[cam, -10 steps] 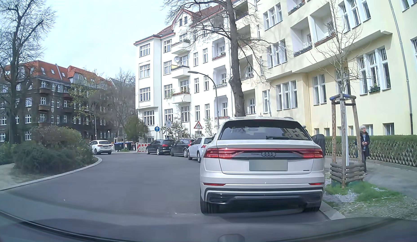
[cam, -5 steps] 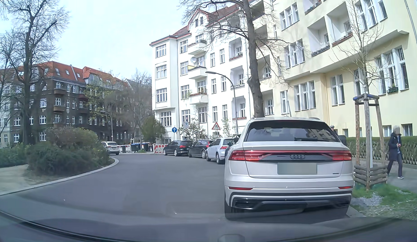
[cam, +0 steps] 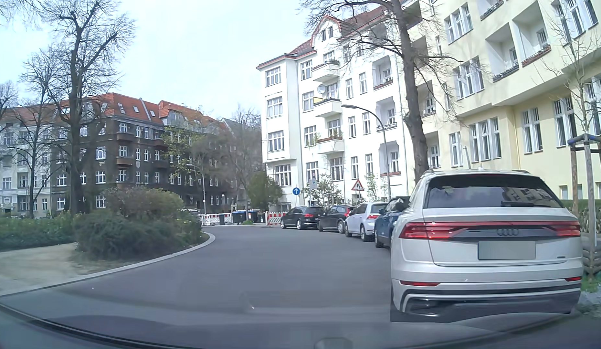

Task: Follow the waypoints while adhering to traffic rules and regulations

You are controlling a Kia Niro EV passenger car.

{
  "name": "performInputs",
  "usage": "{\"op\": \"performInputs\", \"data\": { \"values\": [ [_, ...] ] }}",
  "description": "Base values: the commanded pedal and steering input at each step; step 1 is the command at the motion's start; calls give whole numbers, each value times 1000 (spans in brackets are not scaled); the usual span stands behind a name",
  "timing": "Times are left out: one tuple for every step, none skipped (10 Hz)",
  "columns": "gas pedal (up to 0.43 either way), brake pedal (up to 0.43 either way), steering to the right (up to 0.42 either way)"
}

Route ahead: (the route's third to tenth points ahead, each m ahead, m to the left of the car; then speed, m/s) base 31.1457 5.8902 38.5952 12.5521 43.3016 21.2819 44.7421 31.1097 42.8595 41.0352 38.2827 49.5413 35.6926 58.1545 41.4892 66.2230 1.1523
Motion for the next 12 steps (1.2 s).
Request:
{"op": "performInputs", "data": {
  "values": [
    [59, 0, -889],
    [47, 0, -867],
    [20, 0, -844],
    [20, 0, -822],
    [0, 0, -787],
    [0, 0, -746],
    [0, 0, -699],
    [0, 0, -660],
    [0, 0, -614],
    [0, 0, -559],
    [0, 0, -512],
    [0, 0, -455]
  ]
}}
